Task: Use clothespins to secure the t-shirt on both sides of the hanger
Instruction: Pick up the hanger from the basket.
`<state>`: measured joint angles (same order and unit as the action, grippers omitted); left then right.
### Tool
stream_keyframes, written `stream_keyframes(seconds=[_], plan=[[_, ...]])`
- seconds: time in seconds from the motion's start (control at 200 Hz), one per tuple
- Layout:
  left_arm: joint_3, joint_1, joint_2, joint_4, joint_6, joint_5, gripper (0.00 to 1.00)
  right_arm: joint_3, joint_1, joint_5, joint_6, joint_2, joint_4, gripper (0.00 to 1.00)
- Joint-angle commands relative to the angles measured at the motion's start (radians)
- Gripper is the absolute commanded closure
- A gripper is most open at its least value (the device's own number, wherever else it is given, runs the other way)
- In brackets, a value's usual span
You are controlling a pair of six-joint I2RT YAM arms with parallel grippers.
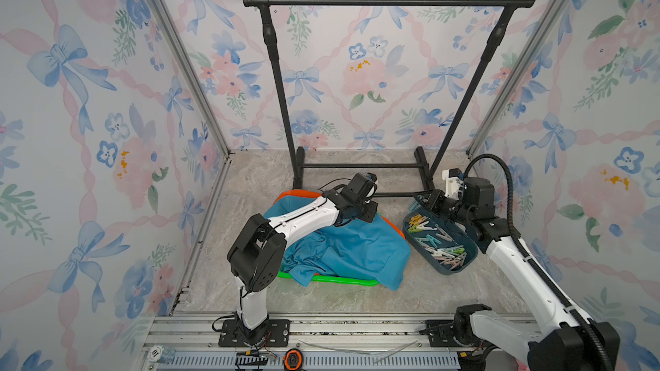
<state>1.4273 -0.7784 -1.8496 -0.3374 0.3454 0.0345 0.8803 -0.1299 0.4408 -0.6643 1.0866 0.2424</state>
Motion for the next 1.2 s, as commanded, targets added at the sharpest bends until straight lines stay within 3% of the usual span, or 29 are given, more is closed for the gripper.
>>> stream_keyframes(seconds=[0.0,0.265,0.915,1.195], plan=[[0.013,0.009,0.068,0.016,0.003,0.001,0.54,-0.004,0.011,0.016,0.017,-0.012,0.007,0.70],[0.050,0.076,0.063,-0.003,-0.021,0.042,0.59,-0.001,0.007,0.016,0.012,-0.011,0.007,0.70],[0.270,0.090,-0.218,-0.061,-0.059,0.051,0.61,-0.018,0.007,0.008,0.023,-0.023,0.016,0.70],[0.300,0.086,-0.251,-0.064,-0.067,0.063,0.72,-0.018,0.008,0.008,0.028,-0.024,0.021,0.71]])
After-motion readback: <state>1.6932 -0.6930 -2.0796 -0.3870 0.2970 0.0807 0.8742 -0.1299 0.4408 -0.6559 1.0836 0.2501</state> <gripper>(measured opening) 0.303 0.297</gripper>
